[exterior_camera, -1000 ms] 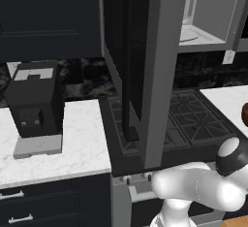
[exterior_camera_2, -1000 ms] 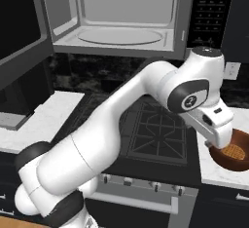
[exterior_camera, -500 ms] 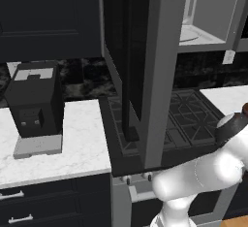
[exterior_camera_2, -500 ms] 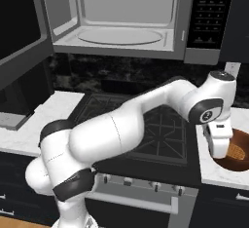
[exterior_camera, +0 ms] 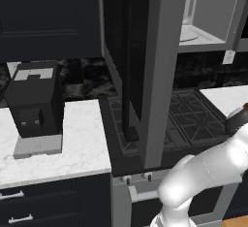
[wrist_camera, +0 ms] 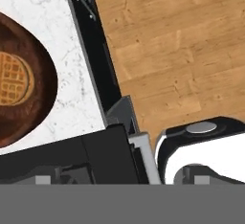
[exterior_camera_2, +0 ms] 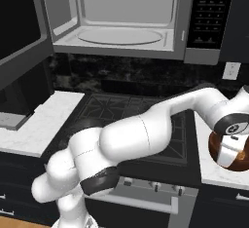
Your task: Open the microwave, place the bowl with waffle inside the microwave, then close the microwave door and turn it on.
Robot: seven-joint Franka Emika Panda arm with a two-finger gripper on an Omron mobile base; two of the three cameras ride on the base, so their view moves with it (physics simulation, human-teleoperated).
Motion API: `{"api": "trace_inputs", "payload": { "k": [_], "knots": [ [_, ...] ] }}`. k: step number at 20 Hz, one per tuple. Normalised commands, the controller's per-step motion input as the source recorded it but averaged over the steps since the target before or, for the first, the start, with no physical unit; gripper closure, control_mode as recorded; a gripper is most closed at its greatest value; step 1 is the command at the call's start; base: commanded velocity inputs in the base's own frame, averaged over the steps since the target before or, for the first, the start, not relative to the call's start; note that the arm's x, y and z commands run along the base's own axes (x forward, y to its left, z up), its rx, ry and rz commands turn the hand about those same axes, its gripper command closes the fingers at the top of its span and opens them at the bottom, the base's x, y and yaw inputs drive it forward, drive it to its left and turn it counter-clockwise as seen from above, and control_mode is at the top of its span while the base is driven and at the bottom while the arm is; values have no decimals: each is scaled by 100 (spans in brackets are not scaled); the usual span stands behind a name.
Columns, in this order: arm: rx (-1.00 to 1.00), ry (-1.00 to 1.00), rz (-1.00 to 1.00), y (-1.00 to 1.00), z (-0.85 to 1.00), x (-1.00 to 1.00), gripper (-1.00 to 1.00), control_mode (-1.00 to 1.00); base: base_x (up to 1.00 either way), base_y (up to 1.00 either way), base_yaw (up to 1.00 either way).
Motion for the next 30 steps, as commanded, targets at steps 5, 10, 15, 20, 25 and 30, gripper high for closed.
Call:
{"api": "trace_inputs", "payload": {
  "k": [5,10,15,20,25,30],
  "knots": [
    [8,-1,-8,-7,-25,24,-100,-100,0,0,0],
    [4,0,0,-1,-36,50,-100,-100,0,0,0],
    [0,0,-1,0,-41,33,-100,-100,0,0,0],
    [1,-6,-5,0,-34,3,-100,-100,0,0,0],
    [0,-8,0,16,-44,0,-100,-100,0,0,0],
    [0,-5,-4,7,-30,0,-100,-100,0,0,0]
  ]
}}
